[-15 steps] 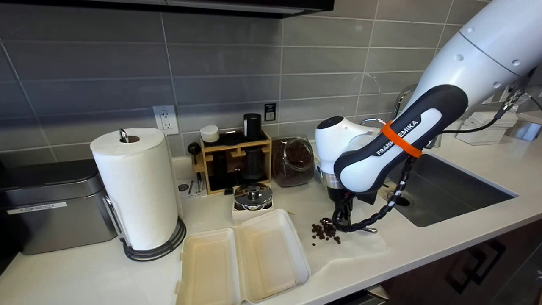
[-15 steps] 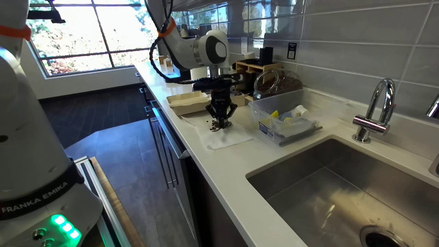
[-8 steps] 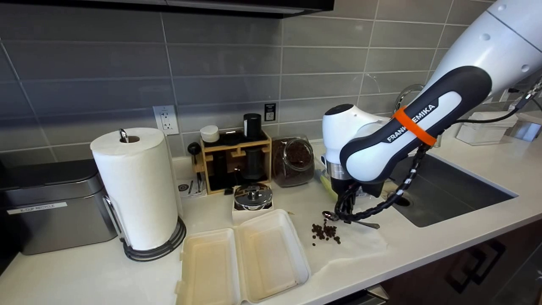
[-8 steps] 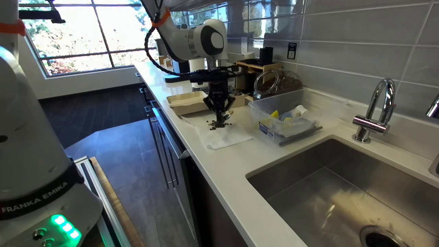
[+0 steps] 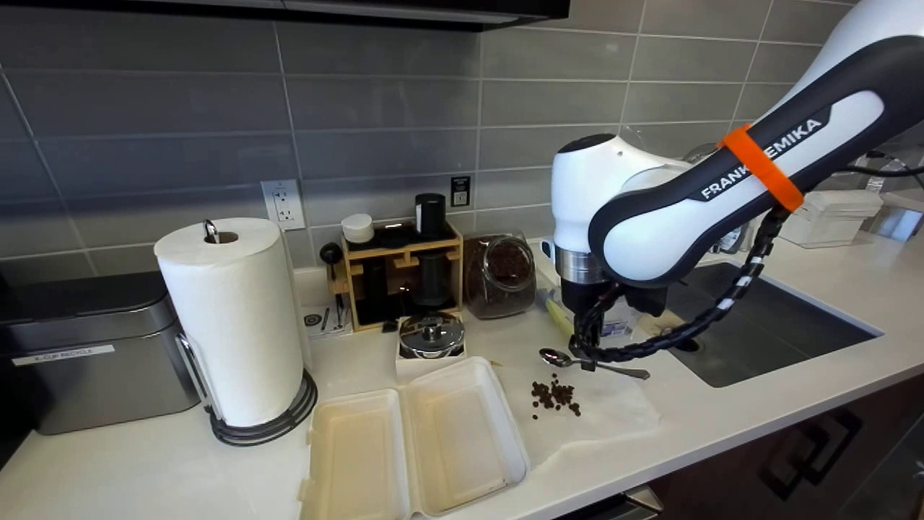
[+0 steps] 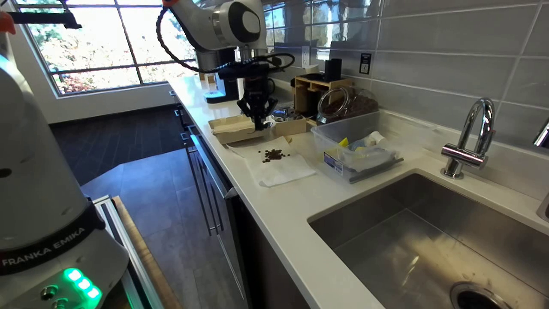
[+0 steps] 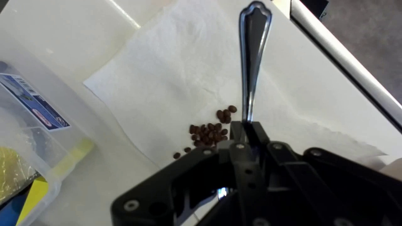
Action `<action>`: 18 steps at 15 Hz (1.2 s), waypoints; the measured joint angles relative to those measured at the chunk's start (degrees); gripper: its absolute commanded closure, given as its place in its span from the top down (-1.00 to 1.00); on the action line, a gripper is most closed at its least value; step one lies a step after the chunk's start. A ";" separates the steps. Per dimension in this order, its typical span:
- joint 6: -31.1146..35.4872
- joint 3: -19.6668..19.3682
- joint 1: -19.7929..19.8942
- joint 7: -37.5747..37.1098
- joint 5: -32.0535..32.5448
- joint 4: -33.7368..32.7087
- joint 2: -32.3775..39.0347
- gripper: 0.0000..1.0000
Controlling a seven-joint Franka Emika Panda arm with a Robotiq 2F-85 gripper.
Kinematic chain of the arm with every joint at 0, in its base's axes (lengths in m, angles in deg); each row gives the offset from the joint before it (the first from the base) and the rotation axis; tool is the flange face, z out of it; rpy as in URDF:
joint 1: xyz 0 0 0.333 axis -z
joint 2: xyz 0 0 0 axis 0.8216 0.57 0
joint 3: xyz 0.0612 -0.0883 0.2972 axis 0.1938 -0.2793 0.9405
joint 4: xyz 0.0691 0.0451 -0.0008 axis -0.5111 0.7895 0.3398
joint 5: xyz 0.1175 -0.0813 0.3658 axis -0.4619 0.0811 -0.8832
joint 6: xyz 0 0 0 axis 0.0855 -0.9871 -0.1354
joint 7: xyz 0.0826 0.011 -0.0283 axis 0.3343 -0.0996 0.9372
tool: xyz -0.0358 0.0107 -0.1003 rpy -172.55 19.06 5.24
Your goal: Use the silver spoon to remove some of the contents on the napkin and put them in the takeaway pack
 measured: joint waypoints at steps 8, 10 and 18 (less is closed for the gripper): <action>-11.78 3.87 -4.80 0.05 1.11 -4.83 -3.76 -0.96; -12.97 4.64 -5.81 0.22 1.42 -7.18 -2.76 -0.96; -13.11 5.04 -9.17 -4.89 7.06 -17.48 8.75 -0.96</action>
